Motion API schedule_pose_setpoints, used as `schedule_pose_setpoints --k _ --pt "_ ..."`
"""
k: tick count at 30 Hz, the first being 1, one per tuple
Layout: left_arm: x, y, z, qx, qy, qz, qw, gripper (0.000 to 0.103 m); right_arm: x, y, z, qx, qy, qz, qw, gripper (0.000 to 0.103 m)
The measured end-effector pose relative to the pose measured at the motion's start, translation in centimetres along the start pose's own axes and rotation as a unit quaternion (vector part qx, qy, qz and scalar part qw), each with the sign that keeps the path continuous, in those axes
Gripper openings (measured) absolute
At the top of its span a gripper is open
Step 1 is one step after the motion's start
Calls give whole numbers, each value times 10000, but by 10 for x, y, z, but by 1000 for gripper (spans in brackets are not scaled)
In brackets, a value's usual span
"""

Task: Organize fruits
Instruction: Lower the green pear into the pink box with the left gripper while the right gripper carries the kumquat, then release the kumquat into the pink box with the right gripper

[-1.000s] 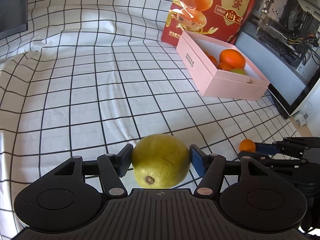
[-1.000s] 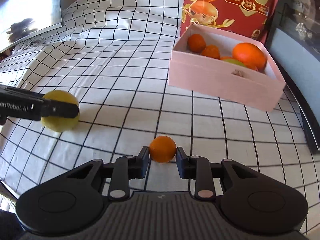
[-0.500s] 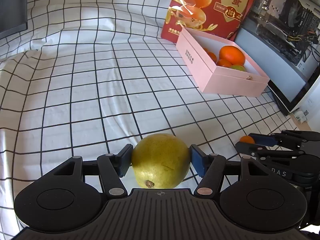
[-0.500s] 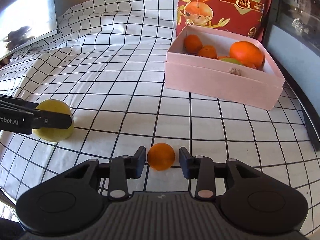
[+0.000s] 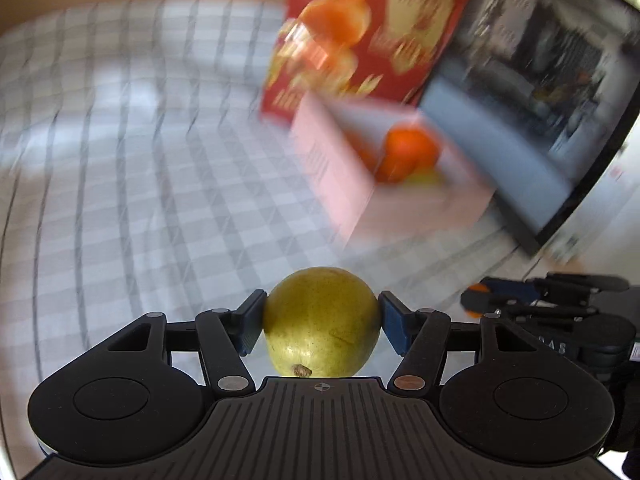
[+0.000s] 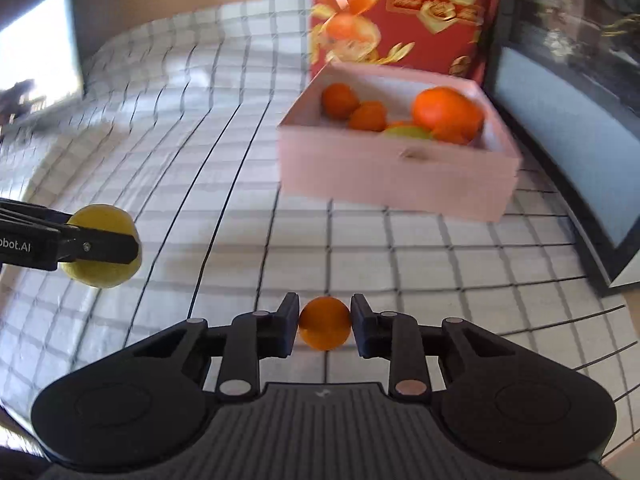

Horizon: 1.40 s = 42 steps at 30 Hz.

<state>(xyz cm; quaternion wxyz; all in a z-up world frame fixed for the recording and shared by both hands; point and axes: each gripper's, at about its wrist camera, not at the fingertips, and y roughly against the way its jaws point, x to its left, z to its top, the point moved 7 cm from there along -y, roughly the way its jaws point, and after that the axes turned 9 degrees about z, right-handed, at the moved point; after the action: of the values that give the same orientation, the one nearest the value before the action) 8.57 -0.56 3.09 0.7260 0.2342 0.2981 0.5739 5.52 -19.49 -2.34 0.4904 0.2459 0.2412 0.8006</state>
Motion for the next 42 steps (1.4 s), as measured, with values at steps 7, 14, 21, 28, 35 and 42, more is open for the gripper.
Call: schedule_pose_setpoints --k 7,14,21,28,35,42 --pt "-49 -30 146 -640 -129 -725 9952 67 -37 37 112 -1011 151 -365 9941 27" --pt "-83 -136 151 275 -704 -272 9968 66 -87 17 145 -945 -269 -758 9923 27" --pt "-89 -159 128 161 -1338 -175 9907 63 -105 3 134 -708 -413 -934 9922 27" --pt "-69 -103 152 -751 -651 -585 9933 62 -109 -12 155 -677 -487 -841 9930 28" --pt "-19 -47 119 -902 -199 -261 9954 62 -110 -68 203 -385 -694 -317 9963 27" --pt "16 -30 52 -519 246 14 9983 62 -114 -126 203 221 -1089 16 9938 37"
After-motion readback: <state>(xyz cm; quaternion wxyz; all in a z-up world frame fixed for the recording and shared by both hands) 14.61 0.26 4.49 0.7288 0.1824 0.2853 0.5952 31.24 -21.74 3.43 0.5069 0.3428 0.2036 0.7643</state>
